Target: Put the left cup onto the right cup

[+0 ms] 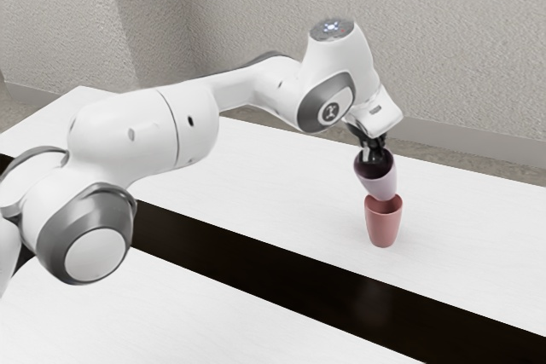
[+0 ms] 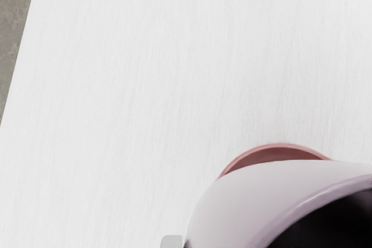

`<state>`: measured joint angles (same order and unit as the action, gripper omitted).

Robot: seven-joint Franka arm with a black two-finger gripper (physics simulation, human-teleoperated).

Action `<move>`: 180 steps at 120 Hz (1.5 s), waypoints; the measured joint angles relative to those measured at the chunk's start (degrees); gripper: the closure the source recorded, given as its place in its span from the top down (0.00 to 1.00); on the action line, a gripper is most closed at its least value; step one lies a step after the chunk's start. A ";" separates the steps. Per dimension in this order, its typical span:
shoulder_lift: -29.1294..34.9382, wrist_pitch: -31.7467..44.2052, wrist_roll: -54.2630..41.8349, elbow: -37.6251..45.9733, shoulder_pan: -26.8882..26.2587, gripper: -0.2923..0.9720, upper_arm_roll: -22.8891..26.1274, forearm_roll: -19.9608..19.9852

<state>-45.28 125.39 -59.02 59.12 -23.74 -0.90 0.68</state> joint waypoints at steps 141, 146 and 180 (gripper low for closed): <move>-1.90 1.41 -3.34 -0.12 -0.33 0.71 -0.05 0.36; -1.89 1.34 -3.42 -0.12 -0.34 0.72 -0.06 0.36; -1.81 1.06 -3.86 -0.06 -0.26 0.76 -0.16 0.38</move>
<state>-47.09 126.46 -62.88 59.07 -24.00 -1.07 1.05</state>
